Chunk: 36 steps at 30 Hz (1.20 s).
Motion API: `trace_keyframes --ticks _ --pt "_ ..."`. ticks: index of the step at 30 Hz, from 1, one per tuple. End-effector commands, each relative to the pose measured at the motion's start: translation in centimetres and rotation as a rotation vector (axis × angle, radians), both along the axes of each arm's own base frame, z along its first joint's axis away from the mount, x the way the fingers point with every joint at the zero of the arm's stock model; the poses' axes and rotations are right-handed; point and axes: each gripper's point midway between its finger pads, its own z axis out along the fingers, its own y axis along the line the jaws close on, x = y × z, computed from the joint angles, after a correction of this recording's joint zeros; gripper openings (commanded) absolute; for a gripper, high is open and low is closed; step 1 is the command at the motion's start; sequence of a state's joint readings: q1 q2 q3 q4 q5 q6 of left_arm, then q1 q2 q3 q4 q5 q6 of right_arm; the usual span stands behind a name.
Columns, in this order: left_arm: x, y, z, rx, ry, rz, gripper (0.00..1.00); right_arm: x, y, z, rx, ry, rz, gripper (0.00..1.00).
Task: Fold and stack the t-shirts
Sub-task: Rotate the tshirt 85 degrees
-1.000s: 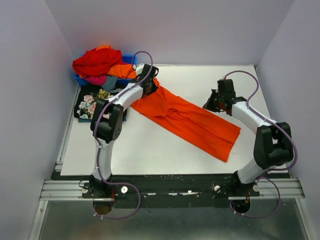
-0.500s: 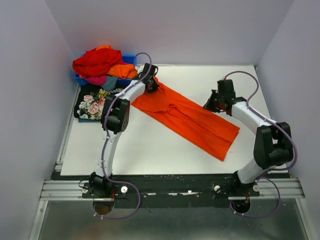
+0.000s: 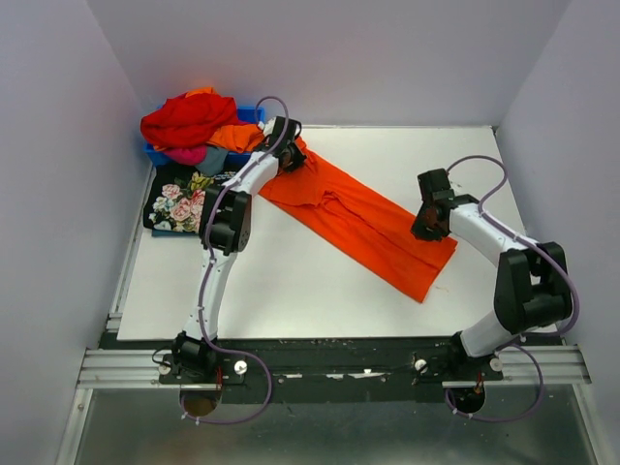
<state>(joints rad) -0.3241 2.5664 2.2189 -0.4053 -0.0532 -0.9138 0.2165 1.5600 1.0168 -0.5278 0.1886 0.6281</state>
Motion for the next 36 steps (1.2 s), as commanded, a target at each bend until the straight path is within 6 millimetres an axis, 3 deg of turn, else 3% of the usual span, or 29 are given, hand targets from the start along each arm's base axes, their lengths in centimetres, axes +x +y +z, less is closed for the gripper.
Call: trace_keyframes --ticks 1,7,12,19,24,28,30,32,34,36 --pt "-2.0 -1.1 -4.7 0.020 0.100 -0.073 0.00 -3.1 -3.4 -2.1 -0.177 0.144 -0.111 0.01" --pt "-2.3 -2.8 -4.5 0.013 0.098 -0.111 0.00 -3.9 -2.6 -3.7 -0.242 0.279 -0.140 0.01" --pt "-2.7 -4.3 -4.6 0.006 0.098 -0.137 0.00 -5.2 -0.2 -4.7 -0.257 0.340 -0.103 0.01" --pt "-2.7 -5.7 -4.5 0.008 0.091 -0.178 0.00 -10.3 4.1 -6.4 -0.199 0.384 -0.005 0.01" --pt "-3.5 -7.4 -4.3 0.029 0.076 -0.205 0.00 -15.5 10.7 -7.8 -0.113 0.427 0.121 0.01" --pt "-4.3 -9.5 -4.2 0.018 0.070 -0.245 0.00 -19.0 18.4 -7.4 -0.007 0.429 0.261 0.01" --pt "-4.6 -10.5 -4.1 0.007 0.065 -0.264 0.00 -19.5 22.5 -6.2 0.073 0.397 0.331 0.01" --pt "-4.8 -11.6 -4.1 -0.020 0.054 -0.291 0.00 -19.3 24.7 -4.9 0.137 0.354 0.377 0.01" --pt "-4.8 -12.7 -3.7 -0.043 0.038 -0.310 0.00 -18.4 25.6 -3.1 0.195 0.275 0.414 0.01" --pt "-4.7 -13.6 -3.4 -0.070 0.023 -0.325 0.00 -16.9 25.0 -0.9 0.192 0.178 0.416 0.01"
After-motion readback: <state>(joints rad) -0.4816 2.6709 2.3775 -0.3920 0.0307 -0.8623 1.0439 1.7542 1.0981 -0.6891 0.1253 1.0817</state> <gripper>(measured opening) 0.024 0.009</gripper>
